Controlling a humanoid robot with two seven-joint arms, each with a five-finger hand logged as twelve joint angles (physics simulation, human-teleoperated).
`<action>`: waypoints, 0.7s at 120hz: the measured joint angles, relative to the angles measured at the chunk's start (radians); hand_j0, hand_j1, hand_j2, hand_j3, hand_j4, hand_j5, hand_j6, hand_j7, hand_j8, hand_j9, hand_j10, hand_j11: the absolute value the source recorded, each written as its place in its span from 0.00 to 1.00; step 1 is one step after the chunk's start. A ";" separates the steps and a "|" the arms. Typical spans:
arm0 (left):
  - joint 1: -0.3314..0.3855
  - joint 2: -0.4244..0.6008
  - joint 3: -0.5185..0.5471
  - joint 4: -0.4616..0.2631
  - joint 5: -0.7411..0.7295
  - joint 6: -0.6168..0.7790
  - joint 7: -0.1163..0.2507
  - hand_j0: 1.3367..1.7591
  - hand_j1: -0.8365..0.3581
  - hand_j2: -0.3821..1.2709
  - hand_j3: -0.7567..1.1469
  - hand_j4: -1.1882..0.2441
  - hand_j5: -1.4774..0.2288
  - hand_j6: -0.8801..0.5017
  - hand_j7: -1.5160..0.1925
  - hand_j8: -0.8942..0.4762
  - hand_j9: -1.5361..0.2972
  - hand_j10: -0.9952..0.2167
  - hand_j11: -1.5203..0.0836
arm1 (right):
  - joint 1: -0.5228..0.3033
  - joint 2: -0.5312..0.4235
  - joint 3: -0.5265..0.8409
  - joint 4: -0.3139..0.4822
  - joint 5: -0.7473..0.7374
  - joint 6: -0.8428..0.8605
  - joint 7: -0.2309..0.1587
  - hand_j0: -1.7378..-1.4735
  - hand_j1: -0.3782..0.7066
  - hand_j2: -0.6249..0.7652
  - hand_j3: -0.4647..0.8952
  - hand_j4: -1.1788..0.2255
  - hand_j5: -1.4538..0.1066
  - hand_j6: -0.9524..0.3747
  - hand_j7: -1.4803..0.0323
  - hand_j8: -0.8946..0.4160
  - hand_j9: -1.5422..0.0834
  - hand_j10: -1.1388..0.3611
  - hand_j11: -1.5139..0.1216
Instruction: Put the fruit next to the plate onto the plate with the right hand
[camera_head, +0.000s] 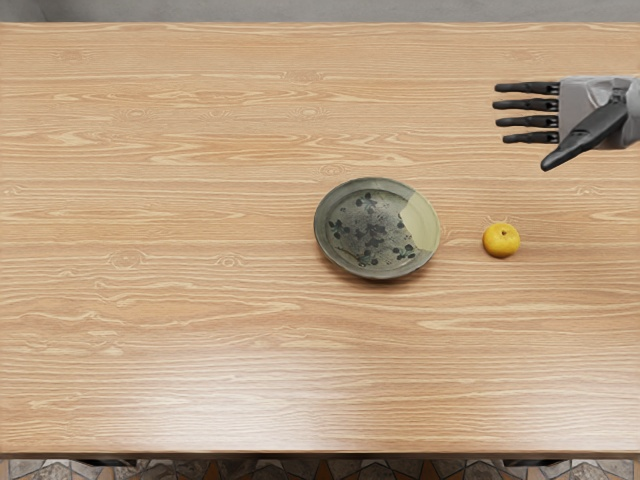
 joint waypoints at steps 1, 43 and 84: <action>0.000 0.000 0.000 0.000 0.000 0.000 0.000 0.76 0.97 0.23 0.40 0.81 0.85 0.62 0.87 0.64 0.82 0.80 0.93 | 0.000 0.000 0.000 0.000 0.000 0.000 -0.001 0.30 0.03 0.45 0.34 0.84 0.93 0.72 0.98 0.68 0.95 0.76 0.93; 0.000 0.000 0.000 0.001 0.000 0.000 0.000 0.76 0.97 0.23 0.40 0.81 0.85 0.62 0.87 0.64 0.82 0.80 0.93 | 0.012 0.004 0.023 0.000 -0.212 0.000 0.018 0.30 0.03 0.45 0.34 0.84 0.93 0.72 0.98 0.68 0.95 0.76 0.93; 0.000 0.000 0.000 0.000 0.000 0.000 0.000 0.76 0.97 0.23 0.40 0.81 0.85 0.62 0.87 0.64 0.82 0.80 0.93 | 0.013 0.005 0.075 0.125 -0.665 0.000 0.121 0.30 0.03 0.45 0.34 0.84 0.93 0.72 0.98 0.68 0.95 0.76 0.93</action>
